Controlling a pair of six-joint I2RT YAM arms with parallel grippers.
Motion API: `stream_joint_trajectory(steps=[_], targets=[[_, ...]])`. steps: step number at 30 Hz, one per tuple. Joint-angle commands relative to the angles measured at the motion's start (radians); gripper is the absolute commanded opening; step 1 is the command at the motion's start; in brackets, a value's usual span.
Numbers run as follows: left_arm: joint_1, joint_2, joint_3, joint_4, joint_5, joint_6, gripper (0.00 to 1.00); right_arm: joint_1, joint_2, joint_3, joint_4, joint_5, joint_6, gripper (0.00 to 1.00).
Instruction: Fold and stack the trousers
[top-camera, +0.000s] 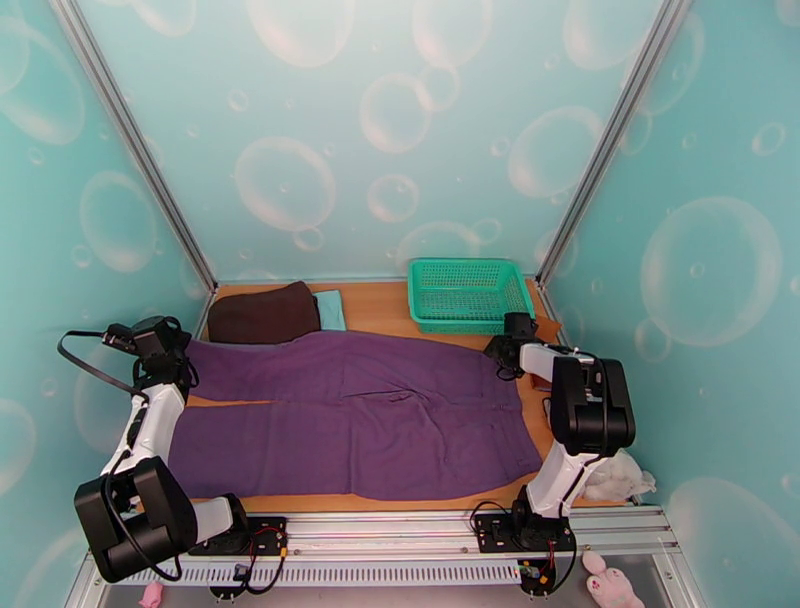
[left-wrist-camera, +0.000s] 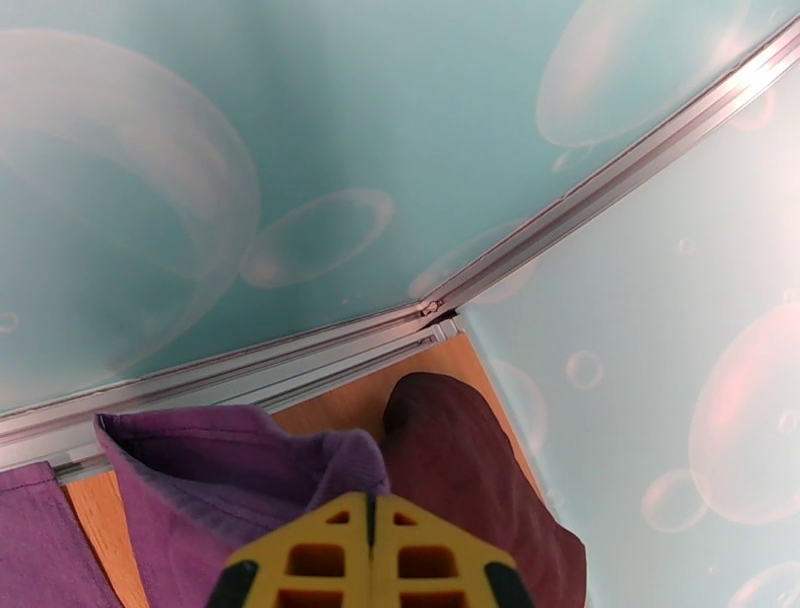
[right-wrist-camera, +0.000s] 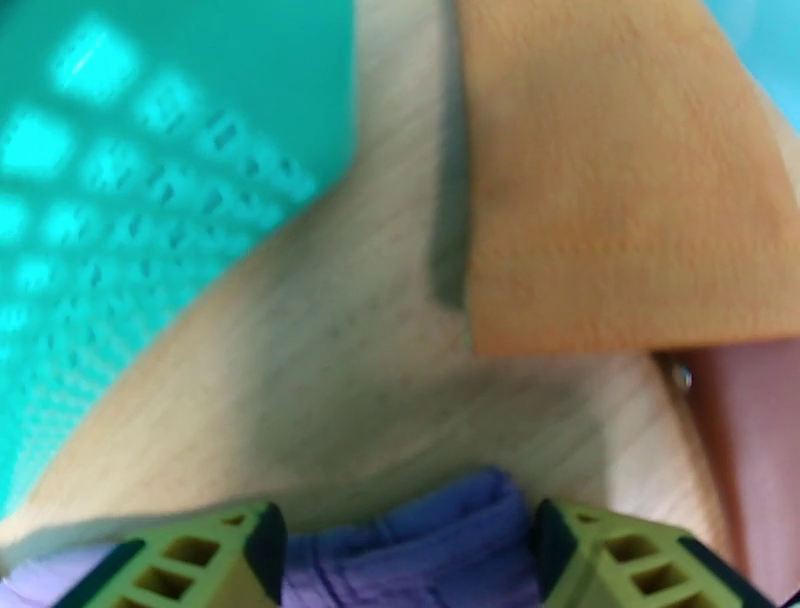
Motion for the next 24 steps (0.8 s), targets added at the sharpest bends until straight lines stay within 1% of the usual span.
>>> stream_joint_trajectory(steps=[1, 5, 9, 14, 19, 23, 24], targets=[[0.01, -0.027, -0.013, 0.034, 0.015, 0.014, 0.0, 0.017, -0.053, -0.011, -0.07, 0.034, 0.031, 0.71], [0.01, -0.027, -0.013, 0.039, 0.021, 0.014, 0.0, 0.018, -0.053, -0.01, -0.078, 0.011, 0.022, 0.71], [0.011, -0.027, -0.013, 0.039, 0.026, 0.014, 0.0, 0.005, -0.016, 0.005, -0.067, 0.007, 0.018, 0.71], [0.011, -0.037, -0.013, 0.032, 0.017, 0.02, 0.0, -0.005, 0.034, 0.039, -0.087, -0.015, 0.003, 0.68], [0.015, -0.054, -0.009, 0.024, 0.012, 0.021, 0.0, -0.006, 0.026, 0.021, -0.083, -0.034, -0.003, 0.43], [0.019, -0.065, -0.01, 0.02, 0.018, 0.019, 0.0, -0.007, -0.007, -0.004, -0.079, -0.044, -0.001, 0.27], [0.018, -0.068, -0.01, 0.018, 0.018, 0.019, 0.0, -0.005, -0.024, -0.016, -0.074, -0.043, 0.001, 0.21]])
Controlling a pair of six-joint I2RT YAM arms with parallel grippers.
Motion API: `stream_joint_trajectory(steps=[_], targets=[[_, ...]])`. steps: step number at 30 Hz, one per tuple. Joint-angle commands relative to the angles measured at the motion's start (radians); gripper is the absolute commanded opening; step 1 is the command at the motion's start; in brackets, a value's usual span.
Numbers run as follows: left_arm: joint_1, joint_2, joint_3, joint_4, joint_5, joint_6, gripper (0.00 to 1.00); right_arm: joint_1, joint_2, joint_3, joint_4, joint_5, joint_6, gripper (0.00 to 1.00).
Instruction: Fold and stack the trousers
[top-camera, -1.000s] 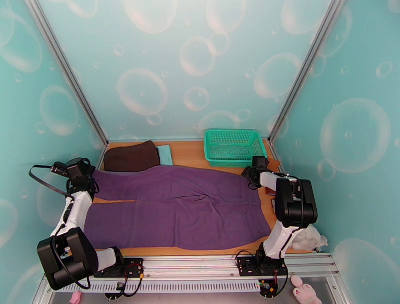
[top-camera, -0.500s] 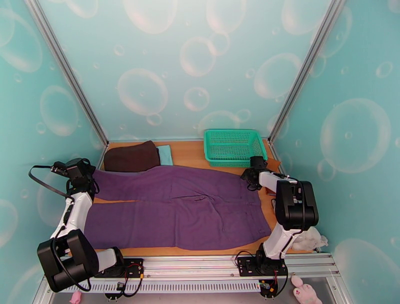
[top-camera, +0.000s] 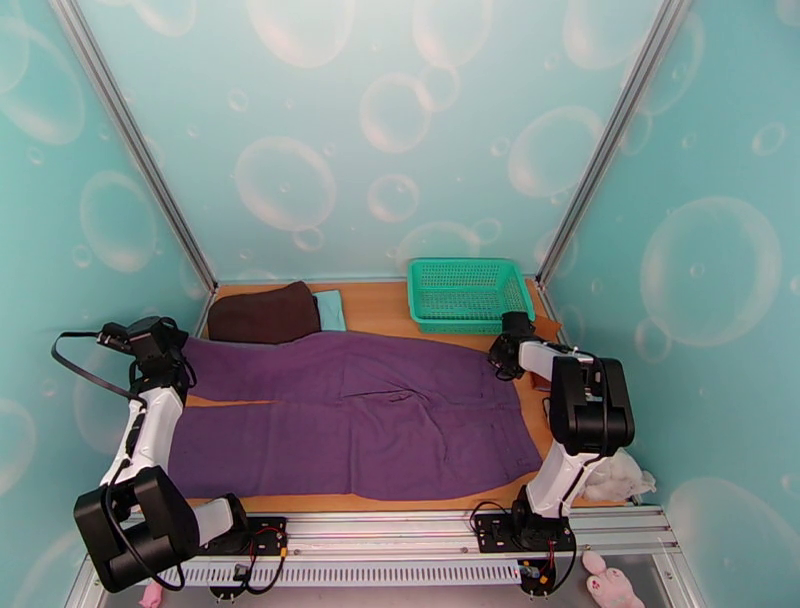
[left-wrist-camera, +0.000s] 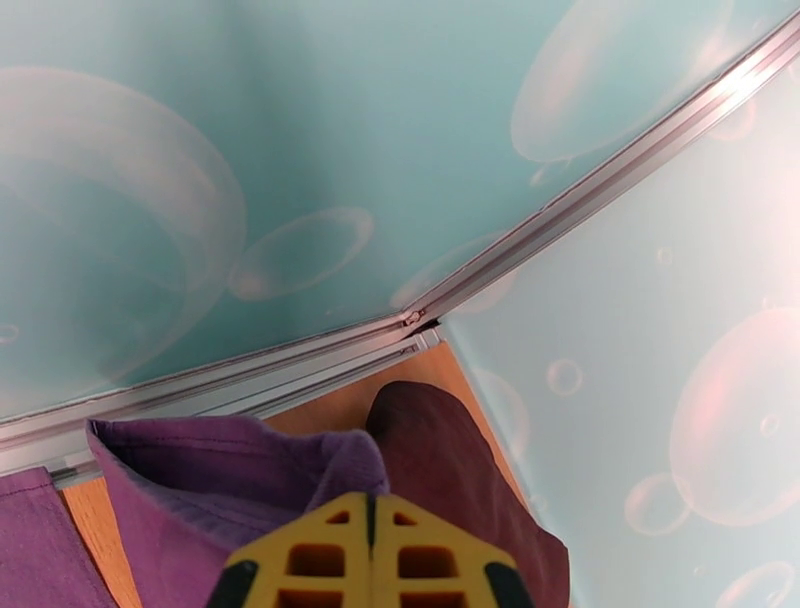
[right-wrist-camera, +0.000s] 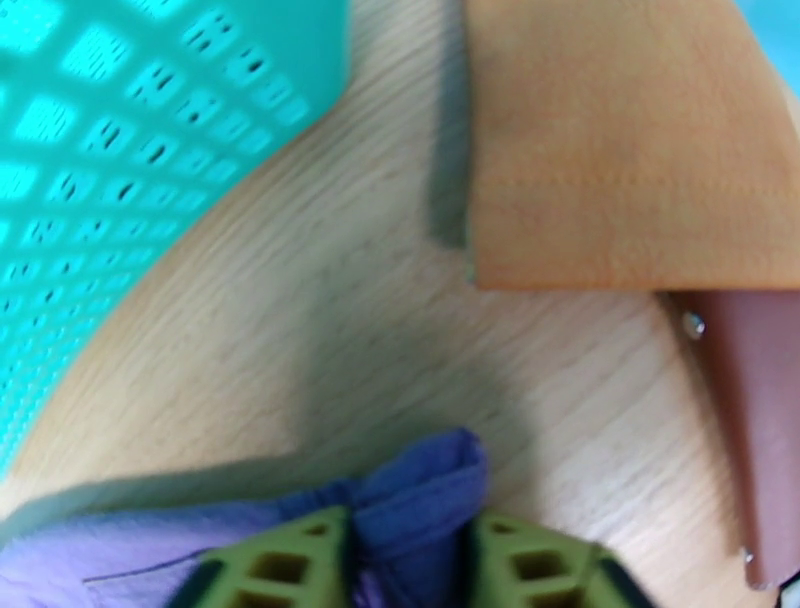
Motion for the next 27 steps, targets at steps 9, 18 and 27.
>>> stream_joint_trajectory(steps=[9, 18, 27], targets=[[0.061, -0.058, 0.004, -0.046, 0.048, 0.008, 0.0, 0.014, -0.284, -0.175, 0.091, -0.008, -0.032, 0.0], [0.13, -0.078, 0.051, -0.098, 0.058, 0.007, 0.0, 0.002, -0.661, -0.372, 0.298, -0.059, -0.12, 0.0], [0.163, 0.041, 0.185, -0.129, 0.14, -0.014, 0.0, -0.061, -0.688, -0.376, 0.571, -0.13, -0.206, 0.0]])
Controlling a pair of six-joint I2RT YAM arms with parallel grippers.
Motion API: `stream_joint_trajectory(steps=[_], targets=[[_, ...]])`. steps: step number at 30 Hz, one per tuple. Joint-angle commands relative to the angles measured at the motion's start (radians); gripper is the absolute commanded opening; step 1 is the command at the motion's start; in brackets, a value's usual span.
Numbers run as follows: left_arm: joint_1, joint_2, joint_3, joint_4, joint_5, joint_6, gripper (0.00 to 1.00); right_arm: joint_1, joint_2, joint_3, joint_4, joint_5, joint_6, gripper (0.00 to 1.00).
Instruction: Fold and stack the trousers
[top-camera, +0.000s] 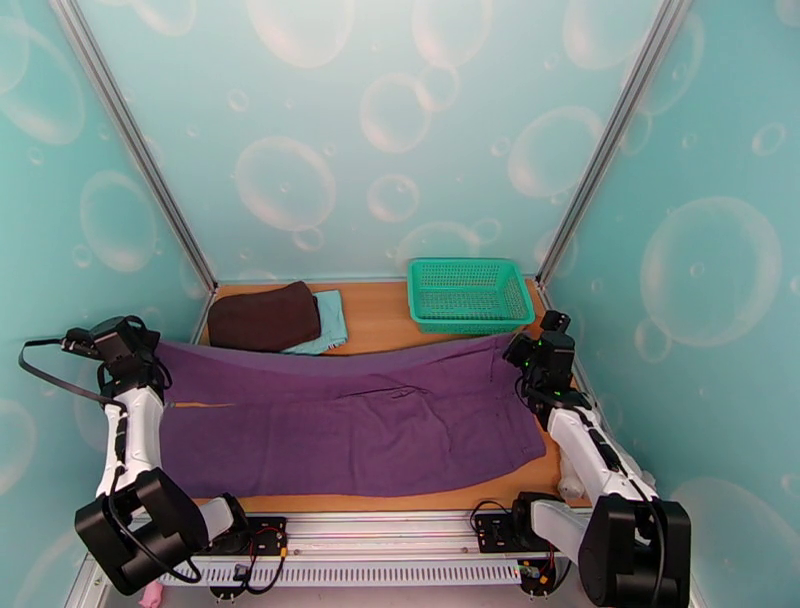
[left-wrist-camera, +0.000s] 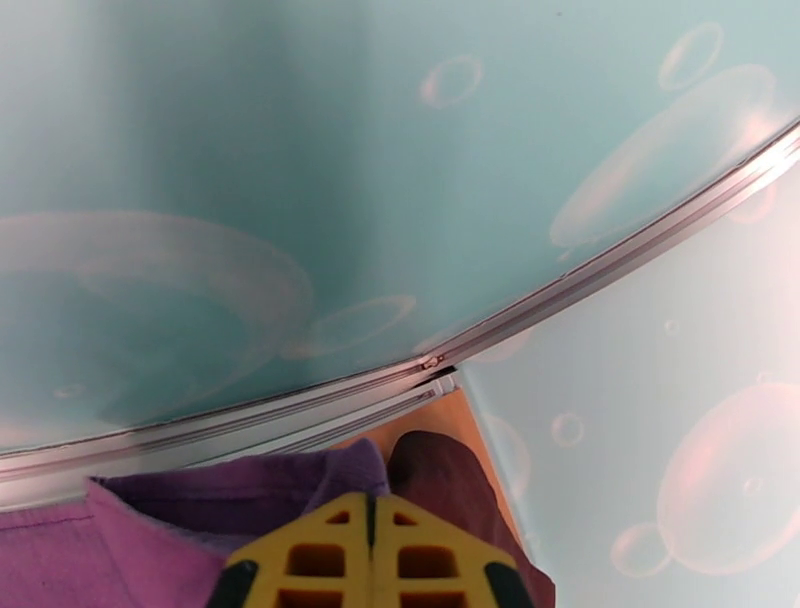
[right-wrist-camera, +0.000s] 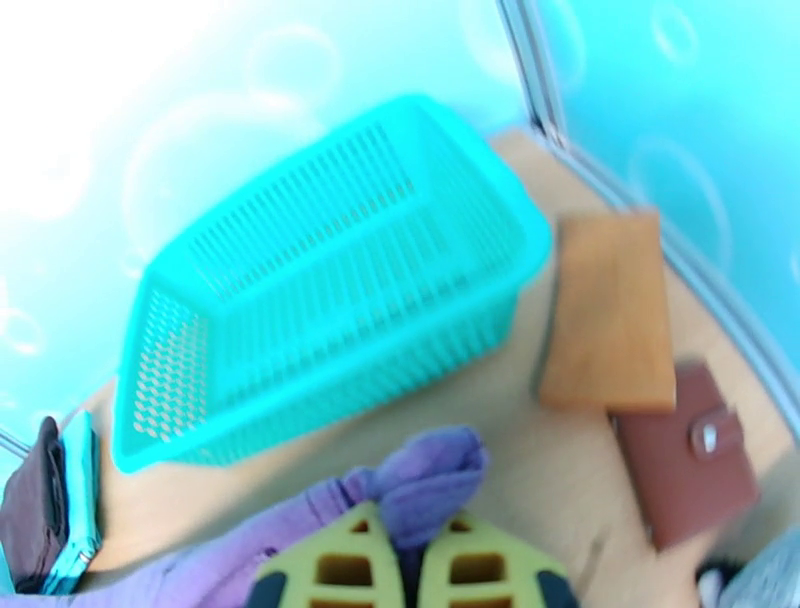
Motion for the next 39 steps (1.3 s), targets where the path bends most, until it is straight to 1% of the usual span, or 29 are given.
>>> stream_joint_trajectory(steps=[1, 3, 6, 9, 13, 15, 17, 19, 22, 24, 26, 29, 33, 39], targets=[[0.01, 0.03, 0.071, -0.014, 0.034, -0.004, 0.0, -0.018, 0.003, 0.013, 0.212, -0.007, -0.058, 0.0], [0.022, 0.047, 0.094, -0.026, 0.048, -0.002, 0.0, -0.03, -0.011, -0.014, 0.314, -0.01, -0.053, 0.0], [0.036, 0.037, 0.082, -0.028, 0.075, -0.002, 0.0, -0.036, -0.042, -0.058, 0.417, -0.071, -0.062, 0.0], [0.053, -0.006, 0.033, -0.019, 0.083, -0.012, 0.0, -0.036, -0.068, -0.092, 0.423, -0.125, -0.101, 0.0], [0.088, -0.063, -0.02, -0.061, 0.083, -0.019, 0.0, -0.042, -0.092, -0.149, 0.408, -0.115, -0.122, 0.0], [0.146, -0.088, -0.068, -0.056, 0.14, -0.052, 0.0, -0.053, -0.111, -0.171, 0.388, -0.112, -0.121, 0.0], [0.194, -0.092, -0.09, -0.056, 0.211, -0.056, 0.0, -0.071, -0.138, -0.19, 0.378, -0.103, -0.088, 0.0], [0.214, -0.096, -0.097, -0.073, 0.227, -0.033, 0.0, -0.093, -0.169, -0.212, 0.381, -0.12, -0.062, 0.0], [0.242, -0.127, -0.123, -0.074, 0.231, -0.018, 0.0, -0.1, -0.189, -0.219, 0.342, -0.046, -0.048, 0.0], [0.264, -0.145, -0.128, -0.085, 0.236, -0.005, 0.0, -0.1, -0.19, -0.222, 0.328, 0.004, -0.069, 0.0], [0.281, -0.156, -0.128, -0.099, 0.229, 0.01, 0.0, -0.101, -0.189, -0.239, 0.337, 0.029, -0.087, 0.0], [0.315, -0.16, -0.14, -0.108, 0.235, 0.025, 0.0, -0.101, -0.193, -0.286, 0.405, 0.019, -0.103, 0.0], [0.359, -0.161, -0.171, -0.096, 0.289, 0.024, 0.0, -0.101, -0.235, -0.363, 0.483, 0.023, -0.096, 0.0], [0.38, -0.117, -0.135, -0.078, 0.333, 0.023, 0.0, -0.101, -0.297, -0.392, 0.461, 0.018, -0.111, 0.0]])
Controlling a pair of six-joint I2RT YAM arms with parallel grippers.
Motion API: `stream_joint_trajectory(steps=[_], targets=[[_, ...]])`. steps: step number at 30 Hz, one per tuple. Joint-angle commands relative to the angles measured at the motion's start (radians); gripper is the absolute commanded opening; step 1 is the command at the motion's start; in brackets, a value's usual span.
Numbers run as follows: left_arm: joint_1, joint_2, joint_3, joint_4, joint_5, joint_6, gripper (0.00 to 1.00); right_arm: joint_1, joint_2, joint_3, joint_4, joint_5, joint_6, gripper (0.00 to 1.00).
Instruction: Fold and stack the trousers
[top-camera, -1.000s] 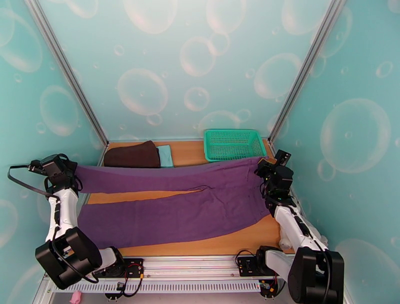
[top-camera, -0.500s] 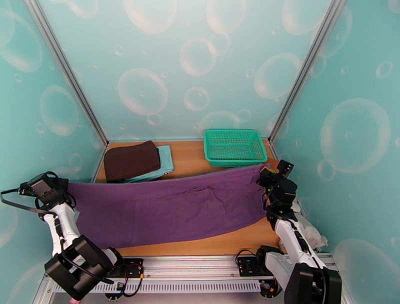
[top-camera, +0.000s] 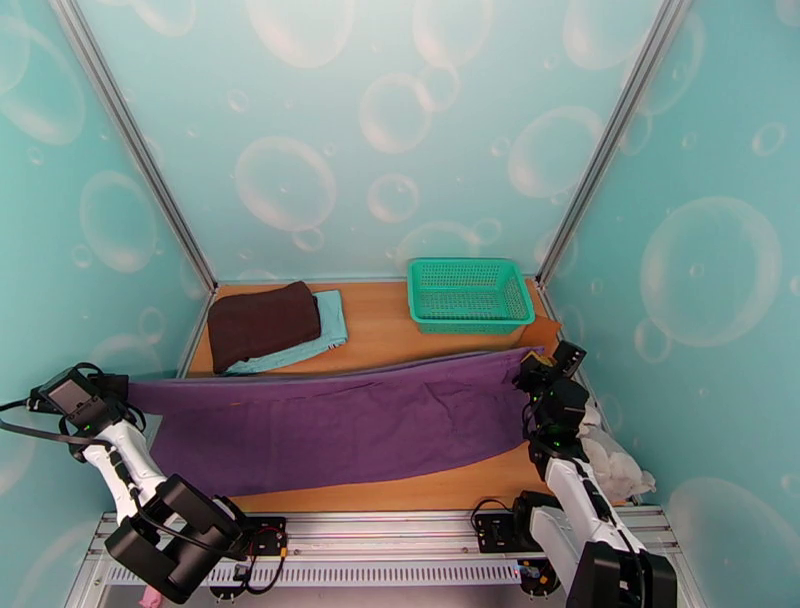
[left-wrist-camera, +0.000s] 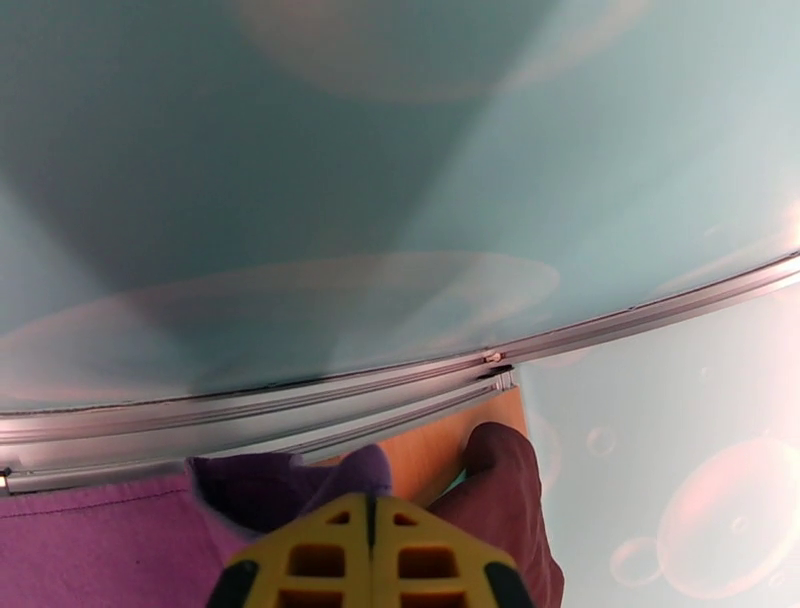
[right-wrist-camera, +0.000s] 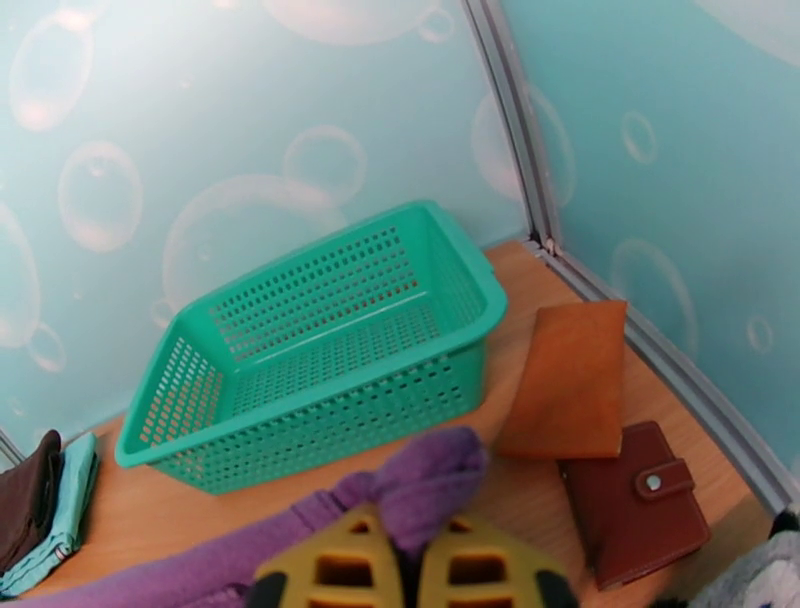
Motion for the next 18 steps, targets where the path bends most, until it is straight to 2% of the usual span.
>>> stream_joint_trajectory(steps=[1, 5, 11, 18], targets=[[0.014, 0.036, 0.042, 0.042, 0.026, 0.009, 0.0, -0.013, -0.035, -0.01, 0.072, 0.066, -0.031, 0.0], [0.014, 0.044, 0.066, 0.017, 0.019, 0.026, 0.0, -0.015, -0.056, -0.016, 0.053, 0.095, -0.038, 0.0], [0.018, -0.025, 0.005, 0.003, -0.03, 0.022, 0.0, -0.016, -0.068, -0.049, 0.074, 0.11, -0.063, 0.0], [0.098, -0.081, -0.086, -0.009, 0.038, 0.003, 0.0, -0.018, -0.177, -0.11, 0.068, 0.103, -0.048, 0.0]])
